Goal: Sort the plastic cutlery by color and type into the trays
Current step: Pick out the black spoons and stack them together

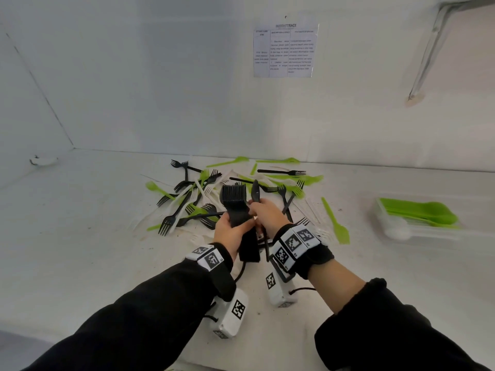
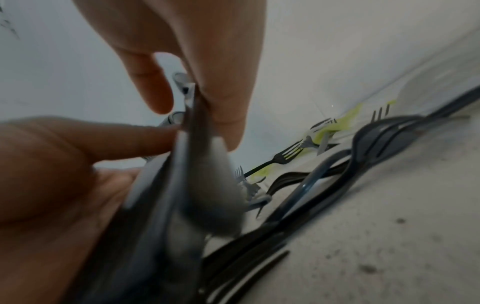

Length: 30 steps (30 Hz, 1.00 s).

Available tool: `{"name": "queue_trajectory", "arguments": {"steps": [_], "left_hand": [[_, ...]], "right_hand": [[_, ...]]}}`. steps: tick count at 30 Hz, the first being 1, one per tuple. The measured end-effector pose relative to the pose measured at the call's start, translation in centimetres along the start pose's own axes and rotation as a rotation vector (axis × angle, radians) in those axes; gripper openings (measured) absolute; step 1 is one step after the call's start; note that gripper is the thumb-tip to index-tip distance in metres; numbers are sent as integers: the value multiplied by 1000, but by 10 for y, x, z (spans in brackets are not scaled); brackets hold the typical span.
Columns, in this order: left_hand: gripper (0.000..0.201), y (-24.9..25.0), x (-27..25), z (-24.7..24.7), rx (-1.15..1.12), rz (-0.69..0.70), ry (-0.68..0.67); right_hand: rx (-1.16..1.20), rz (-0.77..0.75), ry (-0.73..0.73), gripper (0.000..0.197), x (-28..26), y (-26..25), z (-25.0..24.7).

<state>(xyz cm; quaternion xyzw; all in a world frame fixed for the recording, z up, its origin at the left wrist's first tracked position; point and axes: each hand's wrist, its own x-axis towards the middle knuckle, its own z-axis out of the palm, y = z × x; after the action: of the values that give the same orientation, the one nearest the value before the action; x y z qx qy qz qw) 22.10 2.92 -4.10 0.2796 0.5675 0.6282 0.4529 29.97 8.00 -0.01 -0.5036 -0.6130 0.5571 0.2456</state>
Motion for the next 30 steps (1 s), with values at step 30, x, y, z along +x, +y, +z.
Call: {"name": "queue_trajectory", "arguments": {"steps": [30], "left_hand": [[35, 35, 28, -69, 6, -31, -188]], "right_hand": [[99, -206, 93, 24, 17, -6, 44]]}}
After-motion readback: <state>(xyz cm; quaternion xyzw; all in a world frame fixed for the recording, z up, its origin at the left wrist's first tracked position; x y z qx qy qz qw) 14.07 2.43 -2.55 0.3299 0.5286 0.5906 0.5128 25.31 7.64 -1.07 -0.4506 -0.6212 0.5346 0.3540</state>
